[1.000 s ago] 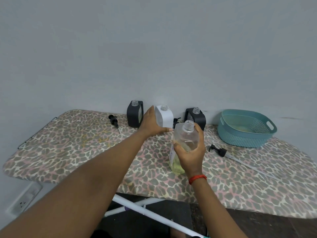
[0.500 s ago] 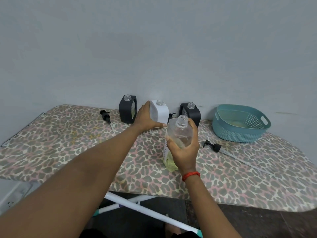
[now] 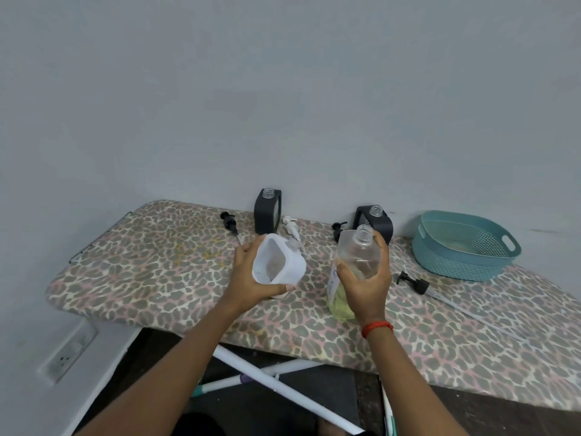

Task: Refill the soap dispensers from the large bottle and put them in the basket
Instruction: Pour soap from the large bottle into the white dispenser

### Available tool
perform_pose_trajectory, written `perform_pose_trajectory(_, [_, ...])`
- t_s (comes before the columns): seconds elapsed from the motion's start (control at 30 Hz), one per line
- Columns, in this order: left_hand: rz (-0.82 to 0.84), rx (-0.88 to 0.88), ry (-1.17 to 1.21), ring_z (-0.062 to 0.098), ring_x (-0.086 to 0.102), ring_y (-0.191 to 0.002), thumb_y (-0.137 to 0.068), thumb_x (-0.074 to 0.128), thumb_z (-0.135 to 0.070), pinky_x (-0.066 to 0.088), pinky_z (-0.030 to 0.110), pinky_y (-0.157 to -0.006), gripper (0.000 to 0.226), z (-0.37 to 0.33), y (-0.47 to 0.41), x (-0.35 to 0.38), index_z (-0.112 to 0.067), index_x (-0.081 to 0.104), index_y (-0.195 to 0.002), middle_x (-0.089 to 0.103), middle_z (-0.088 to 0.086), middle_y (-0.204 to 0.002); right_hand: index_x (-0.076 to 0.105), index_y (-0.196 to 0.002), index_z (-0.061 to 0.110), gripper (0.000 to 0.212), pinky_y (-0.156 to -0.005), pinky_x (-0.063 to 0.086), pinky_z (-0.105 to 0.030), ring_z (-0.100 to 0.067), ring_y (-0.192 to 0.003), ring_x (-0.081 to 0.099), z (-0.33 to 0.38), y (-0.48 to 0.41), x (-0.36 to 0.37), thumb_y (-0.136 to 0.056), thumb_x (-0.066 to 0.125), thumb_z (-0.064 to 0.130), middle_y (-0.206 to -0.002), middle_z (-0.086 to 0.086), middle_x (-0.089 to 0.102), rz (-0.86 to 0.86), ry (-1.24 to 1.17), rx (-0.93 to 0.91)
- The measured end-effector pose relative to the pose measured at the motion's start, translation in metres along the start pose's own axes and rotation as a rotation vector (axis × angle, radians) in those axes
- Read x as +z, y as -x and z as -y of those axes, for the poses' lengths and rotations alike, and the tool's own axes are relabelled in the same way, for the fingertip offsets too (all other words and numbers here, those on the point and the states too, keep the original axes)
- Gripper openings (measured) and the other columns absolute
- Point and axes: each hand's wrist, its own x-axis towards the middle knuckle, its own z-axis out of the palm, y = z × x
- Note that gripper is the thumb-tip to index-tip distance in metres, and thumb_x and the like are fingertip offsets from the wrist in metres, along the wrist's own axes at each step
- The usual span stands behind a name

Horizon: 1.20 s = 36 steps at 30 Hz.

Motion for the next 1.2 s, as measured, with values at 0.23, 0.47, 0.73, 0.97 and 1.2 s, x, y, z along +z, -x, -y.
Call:
perform_pose_trajectory(0.23, [0.066, 0.022, 0.069, 0.001, 0.049, -0.132, -0.055, 0.092, -0.051, 0.044, 0.026, -0.104, 0.108, 0.015, 0.009, 0.000, -0.041, 0.039, -0.149, 0.048, -0.021, -0.143, 0.042, -0.141, 0.042, 0.081, -0.094, 0.053, -0.021, 0.003, -0.123, 0.056, 0.004, 0.000, 0.003, -0.079, 0.086, 0.016, -0.145, 0.021, 0.047, 0.048, 0.092, 0.025])
perform_pose_trajectory(0.47, [0.064, -0.033, 0.129, -0.007, 0.052, -0.123, -0.056, 0.101, -0.032, 0.045, 0.018, -0.093, 0.103, 0.021, 0.009, -0.003, -0.033, 0.042, -0.140, 0.053, -0.008, -0.138, 0.044, -0.136, 0.042, 0.079, -0.088, 0.049, -0.010, 0.008, -0.112, 0.058, 0.022, -0.020, 0.001, -0.074, 0.090, 0.026, -0.132, 0.025, 0.055, 0.265, 0.323, -0.027])
perform_pose_trajectory(0.73, [0.139, -0.095, 0.120, 0.015, 0.054, -0.124, -0.046, 0.091, -0.052, 0.050, 0.038, -0.101, 0.112, 0.026, 0.006, -0.005, -0.031, 0.032, -0.140, 0.049, -0.007, -0.137, 0.045, -0.144, 0.031, 0.085, -0.099, 0.048, -0.027, -0.007, -0.118, 0.057, 0.039, -0.061, -0.018, -0.071, 0.088, 0.039, -0.139, 0.013, 0.054, 0.571, 0.706, -0.152])
perform_pose_trajectory(0.97, [0.115, -0.097, 0.167, -0.003, 0.055, -0.119, -0.040, 0.095, -0.066, 0.047, 0.019, -0.087, 0.115, 0.018, 0.009, -0.007, -0.034, 0.038, -0.135, 0.053, -0.018, -0.132, 0.042, -0.144, 0.030, 0.083, -0.102, 0.047, -0.033, -0.013, -0.122, 0.054, 0.042, -0.079, -0.013, -0.073, 0.084, 0.038, -0.136, 0.006, 0.057, 0.770, 0.909, -0.255])
perform_pose_trajectory(1.2, [0.127, -0.083, 0.101, 0.005, 0.057, -0.121, -0.043, 0.093, -0.072, 0.051, 0.032, -0.095, 0.117, 0.017, 0.009, -0.007, -0.034, 0.037, -0.138, 0.054, -0.014, -0.135, 0.038, -0.147, 0.031, 0.085, -0.100, 0.036, -0.022, -0.019, -0.123, 0.051, 0.035, -0.078, 0.000, -0.076, 0.083, 0.037, -0.137, -0.002, 0.054, 0.859, 0.995, -0.274])
